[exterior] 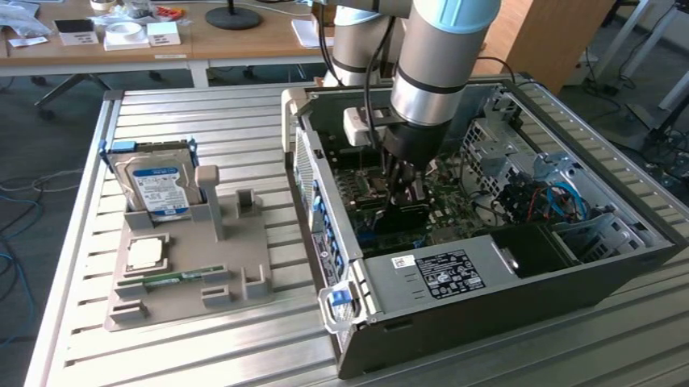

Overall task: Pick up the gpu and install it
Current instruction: 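Press down on the gpu until it lock into place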

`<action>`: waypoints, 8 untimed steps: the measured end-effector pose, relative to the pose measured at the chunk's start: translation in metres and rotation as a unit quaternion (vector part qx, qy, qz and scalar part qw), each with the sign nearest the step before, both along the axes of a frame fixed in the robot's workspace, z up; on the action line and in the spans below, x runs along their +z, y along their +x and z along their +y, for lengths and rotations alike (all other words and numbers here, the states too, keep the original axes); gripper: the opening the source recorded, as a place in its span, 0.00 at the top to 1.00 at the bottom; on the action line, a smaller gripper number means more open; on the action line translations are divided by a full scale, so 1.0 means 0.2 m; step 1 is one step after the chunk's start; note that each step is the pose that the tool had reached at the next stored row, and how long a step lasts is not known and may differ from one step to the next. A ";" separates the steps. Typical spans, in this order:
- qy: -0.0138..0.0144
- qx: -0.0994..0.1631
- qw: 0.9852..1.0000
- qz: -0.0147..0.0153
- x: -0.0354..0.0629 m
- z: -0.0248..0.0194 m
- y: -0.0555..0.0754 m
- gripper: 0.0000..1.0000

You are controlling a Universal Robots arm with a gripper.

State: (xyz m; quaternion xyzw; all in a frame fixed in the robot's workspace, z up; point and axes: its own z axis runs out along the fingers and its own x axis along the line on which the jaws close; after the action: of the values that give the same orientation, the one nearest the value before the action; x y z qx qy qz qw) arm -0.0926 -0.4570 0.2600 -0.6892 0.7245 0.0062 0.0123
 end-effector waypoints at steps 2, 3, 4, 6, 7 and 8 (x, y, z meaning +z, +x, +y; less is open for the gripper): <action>0.000 0.000 1.000 0.000 -0.002 0.000 0.00 0.89; 0.000 0.000 1.000 -0.001 -0.003 0.000 -0.01 0.89; 0.000 0.000 1.000 -0.001 -0.003 0.000 -0.01 0.89; 0.000 0.000 1.000 -0.001 -0.004 0.000 -0.01 0.89; 0.000 0.000 1.000 -0.001 -0.005 0.000 -0.01 0.89; 0.000 0.000 1.000 -0.001 -0.005 0.000 -0.01 0.89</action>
State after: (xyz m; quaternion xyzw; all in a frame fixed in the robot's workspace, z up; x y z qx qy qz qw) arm -0.0941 -0.4570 0.2591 -0.6892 0.7245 0.0054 0.0132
